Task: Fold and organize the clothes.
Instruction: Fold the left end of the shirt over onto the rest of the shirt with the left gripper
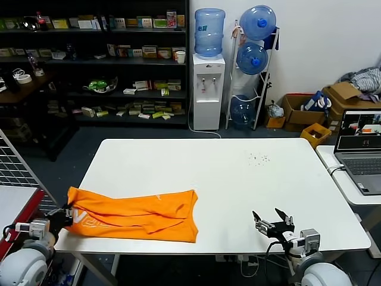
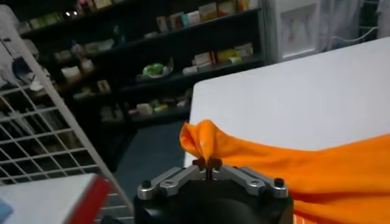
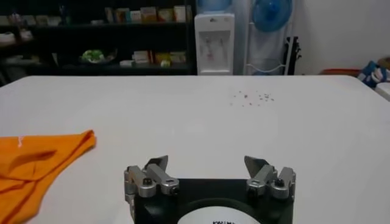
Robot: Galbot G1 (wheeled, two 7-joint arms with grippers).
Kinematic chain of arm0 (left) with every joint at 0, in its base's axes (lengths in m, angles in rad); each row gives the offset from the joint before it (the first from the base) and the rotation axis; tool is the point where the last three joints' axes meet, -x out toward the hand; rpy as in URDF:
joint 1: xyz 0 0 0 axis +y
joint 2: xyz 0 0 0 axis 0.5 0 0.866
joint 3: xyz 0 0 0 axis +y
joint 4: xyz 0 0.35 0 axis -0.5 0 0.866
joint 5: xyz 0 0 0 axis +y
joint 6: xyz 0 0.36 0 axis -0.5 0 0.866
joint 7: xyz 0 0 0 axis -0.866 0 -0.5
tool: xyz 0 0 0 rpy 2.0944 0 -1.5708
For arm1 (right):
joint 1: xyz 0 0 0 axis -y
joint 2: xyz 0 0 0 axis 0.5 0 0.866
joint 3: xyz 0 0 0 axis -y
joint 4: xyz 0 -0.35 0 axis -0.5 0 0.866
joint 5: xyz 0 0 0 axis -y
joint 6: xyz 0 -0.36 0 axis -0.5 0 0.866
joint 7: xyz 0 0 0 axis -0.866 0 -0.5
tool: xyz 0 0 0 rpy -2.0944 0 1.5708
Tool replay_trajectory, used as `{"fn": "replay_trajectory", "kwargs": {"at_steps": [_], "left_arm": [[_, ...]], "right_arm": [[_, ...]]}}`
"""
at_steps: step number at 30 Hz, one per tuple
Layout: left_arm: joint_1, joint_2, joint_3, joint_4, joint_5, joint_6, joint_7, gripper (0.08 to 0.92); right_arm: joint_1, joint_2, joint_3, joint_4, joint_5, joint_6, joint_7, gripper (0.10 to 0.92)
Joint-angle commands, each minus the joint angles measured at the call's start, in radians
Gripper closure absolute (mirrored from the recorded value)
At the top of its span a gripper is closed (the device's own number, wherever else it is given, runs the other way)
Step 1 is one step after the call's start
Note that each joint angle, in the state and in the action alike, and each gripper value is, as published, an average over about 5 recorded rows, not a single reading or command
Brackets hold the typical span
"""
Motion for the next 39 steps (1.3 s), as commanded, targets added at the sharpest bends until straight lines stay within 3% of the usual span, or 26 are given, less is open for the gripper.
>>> {"fn": "replay_trajectory", "kwargs": {"at_steps": [1,8,13,20,30,35,39], "left_arm": [[-0.094,-0.034,0.118,-0.173,-0.079,0.127,-0.077,0.893],[-0.282,-0.326,0.447,-0.269,-0.225,0.224,-0.237,0.893],[-0.392,-0.43,0.571,-0.242,-0.257,0.236,-0.298,0.893],[-0.483,-0.464,0.626,-0.224,-0.255,0.238,-0.326,0.893],[-0.462,-0.468,0.652,-0.247,-0.258,0.24,-0.35,0.893],[-0.454,-0.476,0.642,-0.228,-0.219,0.244,-0.319,0.89],[-0.45,-0.47,0.611,-0.214,-0.197,0.245,-0.296,0.818]], "right_arm": [[0.0,0.009,0.002,-0.004,-0.015,0.001,0.003,0.203],[-0.051,0.026,0.036,0.011,-0.035,-0.01,0.011,0.203],[-0.079,0.047,0.057,0.022,-0.05,-0.016,0.016,0.203],[-0.093,0.072,0.061,0.025,-0.065,-0.019,0.019,0.203],[-0.082,0.071,0.052,0.021,-0.063,-0.025,0.024,0.203],[-0.081,0.065,0.051,0.023,-0.059,-0.026,0.023,0.203],[-0.079,0.061,0.051,0.023,-0.056,-0.026,0.023,0.203]]}}
